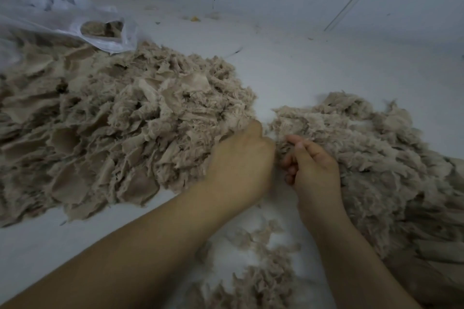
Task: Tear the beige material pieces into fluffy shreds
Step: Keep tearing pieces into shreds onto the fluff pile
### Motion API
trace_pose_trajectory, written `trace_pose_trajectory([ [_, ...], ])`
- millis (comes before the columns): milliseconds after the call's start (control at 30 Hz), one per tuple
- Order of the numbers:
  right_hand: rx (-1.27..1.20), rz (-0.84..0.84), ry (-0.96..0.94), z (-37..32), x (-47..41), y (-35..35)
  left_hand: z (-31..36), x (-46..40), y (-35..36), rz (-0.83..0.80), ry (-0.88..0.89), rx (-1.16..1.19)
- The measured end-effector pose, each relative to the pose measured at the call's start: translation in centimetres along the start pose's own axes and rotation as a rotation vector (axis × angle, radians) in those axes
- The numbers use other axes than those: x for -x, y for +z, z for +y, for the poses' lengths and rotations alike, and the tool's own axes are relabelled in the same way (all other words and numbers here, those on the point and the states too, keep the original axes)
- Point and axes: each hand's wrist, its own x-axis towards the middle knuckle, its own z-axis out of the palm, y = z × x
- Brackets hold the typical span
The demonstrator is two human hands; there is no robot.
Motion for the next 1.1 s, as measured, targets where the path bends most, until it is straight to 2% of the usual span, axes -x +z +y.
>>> trace_pose_trajectory([
  [167, -0.053, 0.007, 0.009, -0.2, -0.2, -0.1, 0.3, -5.8, 1.9, -0.207, -0.08, 0.338],
  [267, -0.054, -0.007, -0.003, -0.3, 0.0, -0.1, -0.3, -8.7, 2.8, -0.331, -0.035, 0.318],
  [367, -0.055, 0.009, -0.014, -0.4, -0.1, 0.0, -0.1, -9.5, 4.2, -0.389, 0.01, 0.262],
  [567, -0.05, 0.09, -0.038, -0.2, -0.2, -0.1, 0.3, -5.3, 4.8, -0.282, 0.082, 0.238],
  [733, 0.035, 0.056, 0.02, 0.3, -0.6, -0.4, -0.8, -0.9, 4.9, -0.136, 0.127, 0.461],
  [967, 0.153, 0.033, 0.025, 0.4, -0.5, -0.6, -1.6, 0.1, 4.7, -0.086, -0.085, 0.934],
  [1033, 0.133, 0.025, 0.035, 0.3, -0.5, -0.5, -1.5, -0.5, 4.4, -0.087, -0.154, 0.981],
  [1100, 0.13, 0.017, 0.04, 0.3, -0.5, -0.5, -1.4, -1.6, 4.4, -0.111, -0.23, 0.888],
])
